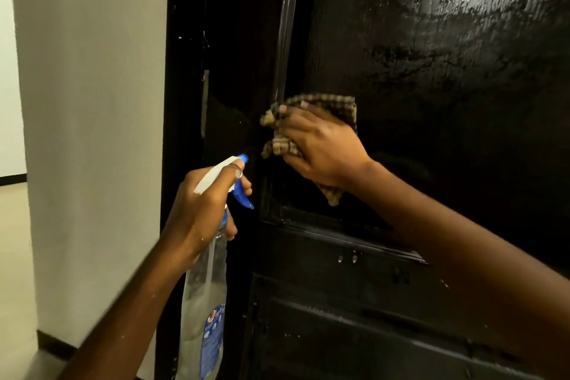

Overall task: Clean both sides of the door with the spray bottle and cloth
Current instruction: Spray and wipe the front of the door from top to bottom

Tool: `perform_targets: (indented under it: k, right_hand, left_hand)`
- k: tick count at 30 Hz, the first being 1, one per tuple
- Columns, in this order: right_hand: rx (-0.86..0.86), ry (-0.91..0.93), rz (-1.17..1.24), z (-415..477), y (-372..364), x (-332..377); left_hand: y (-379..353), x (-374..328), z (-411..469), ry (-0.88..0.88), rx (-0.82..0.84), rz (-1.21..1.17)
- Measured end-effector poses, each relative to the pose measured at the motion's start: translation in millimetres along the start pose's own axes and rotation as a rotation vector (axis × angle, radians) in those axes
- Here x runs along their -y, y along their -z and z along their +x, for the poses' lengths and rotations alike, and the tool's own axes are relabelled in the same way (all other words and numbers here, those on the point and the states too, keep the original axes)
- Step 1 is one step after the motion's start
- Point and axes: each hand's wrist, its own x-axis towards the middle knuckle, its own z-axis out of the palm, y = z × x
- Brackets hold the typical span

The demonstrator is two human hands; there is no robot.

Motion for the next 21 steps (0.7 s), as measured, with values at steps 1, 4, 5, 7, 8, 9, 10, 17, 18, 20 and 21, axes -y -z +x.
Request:
perform_targets:
  k: [1, 4, 5, 7, 8, 9, 10, 17, 18, 20, 21]
  right_hand:
    - [-0.037, -0.046, -0.007, 9.7, 3.2, -3.7]
    - [-0.075, -0.1, -0.013, 9.7, -6.7, 11.5]
    - [-0.069, -0.105, 0.01, 0.6, -13.6, 21.9]
    - [-0.033, -0.082, 0.059, -24.8, -28.1, 44.6]
    - [0.013, -0.049, 0.074, -39.1, -35.3, 54.3]
    - [0.065, -0.003, 0.075, -52.3, -41.0, 61.9]
    - [0.114, 0.05, 0.06, -64.2, -45.6, 66.8]
    - [0.093, -0.009, -0.201, -112.6, -40.8, 35.0]
    - [0.044, -0.108, -0.219, -112.6, -32.8, 26.7]
    - [-0.043, -0.286, -0.279, -102.1, -17.6, 13.5]
    - [-0.068, -0.352, -0.306, -91.8, -12.3, 9.2]
  left_hand:
    - [-0.5, -1.4, -0.8, 0.005, 0.004, -0.014]
    - [0.2, -4.7, -3.2, 0.009, -0.002, -0.036]
    - [1.2, -6.0, -4.6, 0.008, -0.006, -0.041]
    - [3.5, -7.5, -6.8, 0.009, -0.013, -0.041]
    - [3.9, -8.1, -7.9, 0.011, -0.019, -0.037]
    - [3.9, -8.5, -8.1, 0.01, -0.026, -0.031]
    - [3.4, -9.1, -8.2, 0.008, -0.031, -0.025]
    - [0.3, -8.3, -7.6, 0.001, -0.019, -0.042]
    - [1.8, -6.9, -6.7, 0.005, -0.022, -0.051]
    - [5.3, -4.8, -3.5, 0.018, -0.03, -0.039]
    - [7.4, -3.9, -2.2, 0.02, -0.034, -0.021]
